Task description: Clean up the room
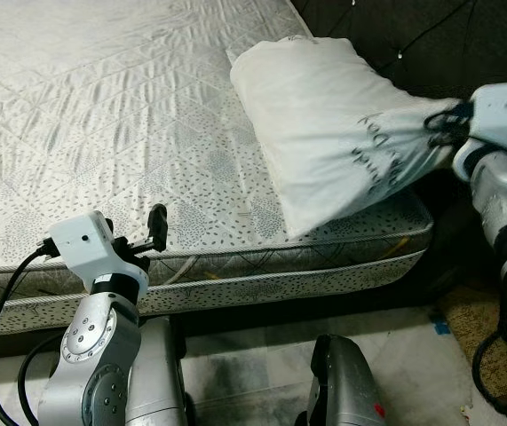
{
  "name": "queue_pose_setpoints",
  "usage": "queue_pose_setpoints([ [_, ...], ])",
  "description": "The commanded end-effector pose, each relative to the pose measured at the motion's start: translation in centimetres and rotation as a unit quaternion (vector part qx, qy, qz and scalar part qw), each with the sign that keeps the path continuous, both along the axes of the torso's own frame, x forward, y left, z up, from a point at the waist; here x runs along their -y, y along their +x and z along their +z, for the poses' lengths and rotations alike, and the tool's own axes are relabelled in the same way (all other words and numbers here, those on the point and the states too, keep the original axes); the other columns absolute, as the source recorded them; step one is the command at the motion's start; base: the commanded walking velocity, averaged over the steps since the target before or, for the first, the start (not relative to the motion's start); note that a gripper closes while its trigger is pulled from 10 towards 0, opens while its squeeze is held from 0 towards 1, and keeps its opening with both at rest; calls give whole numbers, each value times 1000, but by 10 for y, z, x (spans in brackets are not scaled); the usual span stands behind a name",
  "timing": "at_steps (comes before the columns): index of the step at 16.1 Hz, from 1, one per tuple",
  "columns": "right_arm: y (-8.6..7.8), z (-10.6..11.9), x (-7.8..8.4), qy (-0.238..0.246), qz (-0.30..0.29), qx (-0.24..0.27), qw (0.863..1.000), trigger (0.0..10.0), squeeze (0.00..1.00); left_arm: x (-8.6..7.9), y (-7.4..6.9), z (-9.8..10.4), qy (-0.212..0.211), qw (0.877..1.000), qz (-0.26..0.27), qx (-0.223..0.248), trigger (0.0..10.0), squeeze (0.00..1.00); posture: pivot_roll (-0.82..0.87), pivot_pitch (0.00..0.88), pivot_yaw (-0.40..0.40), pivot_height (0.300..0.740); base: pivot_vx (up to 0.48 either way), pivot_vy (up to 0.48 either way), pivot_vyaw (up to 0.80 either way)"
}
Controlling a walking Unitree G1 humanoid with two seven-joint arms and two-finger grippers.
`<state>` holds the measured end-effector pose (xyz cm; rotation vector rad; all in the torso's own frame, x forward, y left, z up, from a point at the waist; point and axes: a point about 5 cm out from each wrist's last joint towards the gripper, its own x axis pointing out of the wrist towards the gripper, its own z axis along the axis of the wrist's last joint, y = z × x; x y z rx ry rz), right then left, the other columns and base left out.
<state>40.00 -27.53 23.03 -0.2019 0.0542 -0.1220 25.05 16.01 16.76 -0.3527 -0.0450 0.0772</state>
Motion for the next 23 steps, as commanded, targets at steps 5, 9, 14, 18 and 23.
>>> queue_pose_setpoints([
  [5, -7, -33, -13, 31, 85, -21, 996, 10000, 0, 5, 6, -3, 0, 1000, -14, -5, 10000, 0, 43, 61, -73, 525, 0, 0, 0],
  [9, -13, -54, -26, 53, 109, -15, 993, 10000, 1000, 9, 8, -4, -3, 1000, -23, -4, 10000, 0, 40, 48, -74, 525, 0, 0, 0],
  [14, -31, -79, -69, 92, 140, 36, 985, 10000, 1000, 6, 6, -9, 2, 1000, -24, -8, 10000, 0, 36, 26, -72, 525, 0, 0, 0],
  [18, -45, -80, -83, 116, 128, 62, 983, 10000, 1000, -1, -3, -17, 13, 1000, -13, -20, 10000, 0, 30, 1, -74, 525, 0, 0, 0],
  [23, -72, -83, -101, 143, 123, 58, 980, 10000, 1000, -9, -11, -24, 22, 999, 8, -27, 10000, 0, 15, 0, -76, 525, 0, 0, 0],
])
